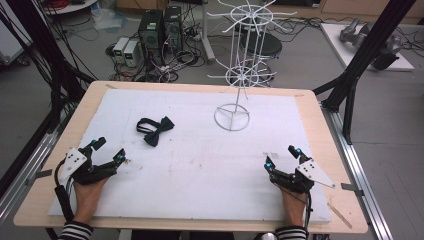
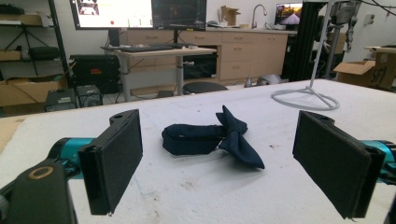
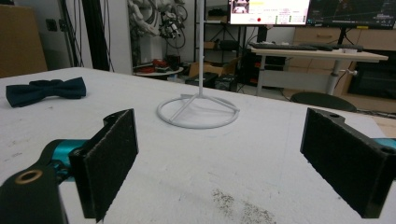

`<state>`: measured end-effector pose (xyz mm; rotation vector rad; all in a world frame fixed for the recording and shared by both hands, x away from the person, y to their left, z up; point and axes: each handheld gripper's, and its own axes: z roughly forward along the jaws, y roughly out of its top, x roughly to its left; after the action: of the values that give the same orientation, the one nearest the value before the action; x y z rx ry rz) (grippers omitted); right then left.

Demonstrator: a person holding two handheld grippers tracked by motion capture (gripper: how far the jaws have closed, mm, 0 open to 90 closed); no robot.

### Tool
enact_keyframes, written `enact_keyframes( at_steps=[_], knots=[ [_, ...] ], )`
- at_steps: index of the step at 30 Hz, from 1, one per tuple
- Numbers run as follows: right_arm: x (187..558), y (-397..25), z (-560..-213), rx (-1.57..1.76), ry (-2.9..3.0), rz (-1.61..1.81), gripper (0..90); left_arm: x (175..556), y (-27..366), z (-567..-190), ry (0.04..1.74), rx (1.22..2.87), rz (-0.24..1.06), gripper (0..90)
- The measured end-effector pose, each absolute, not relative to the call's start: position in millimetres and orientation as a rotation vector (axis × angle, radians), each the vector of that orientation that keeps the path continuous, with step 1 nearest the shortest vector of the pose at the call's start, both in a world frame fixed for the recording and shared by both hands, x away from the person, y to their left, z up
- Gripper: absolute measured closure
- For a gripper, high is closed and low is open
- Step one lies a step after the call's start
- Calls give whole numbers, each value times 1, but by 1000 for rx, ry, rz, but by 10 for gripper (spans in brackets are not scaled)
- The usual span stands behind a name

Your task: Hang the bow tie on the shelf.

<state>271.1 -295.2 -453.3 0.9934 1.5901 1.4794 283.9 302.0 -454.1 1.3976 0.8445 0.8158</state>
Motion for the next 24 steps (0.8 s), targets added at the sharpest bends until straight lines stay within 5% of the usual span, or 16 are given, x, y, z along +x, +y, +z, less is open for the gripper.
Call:
enact_keyframes(
  at_steps=[24],
  knots=[
    [271,-294,-453,1003,1592,1473,103,289,301,-452,918,1415,803,161]
  ],
)
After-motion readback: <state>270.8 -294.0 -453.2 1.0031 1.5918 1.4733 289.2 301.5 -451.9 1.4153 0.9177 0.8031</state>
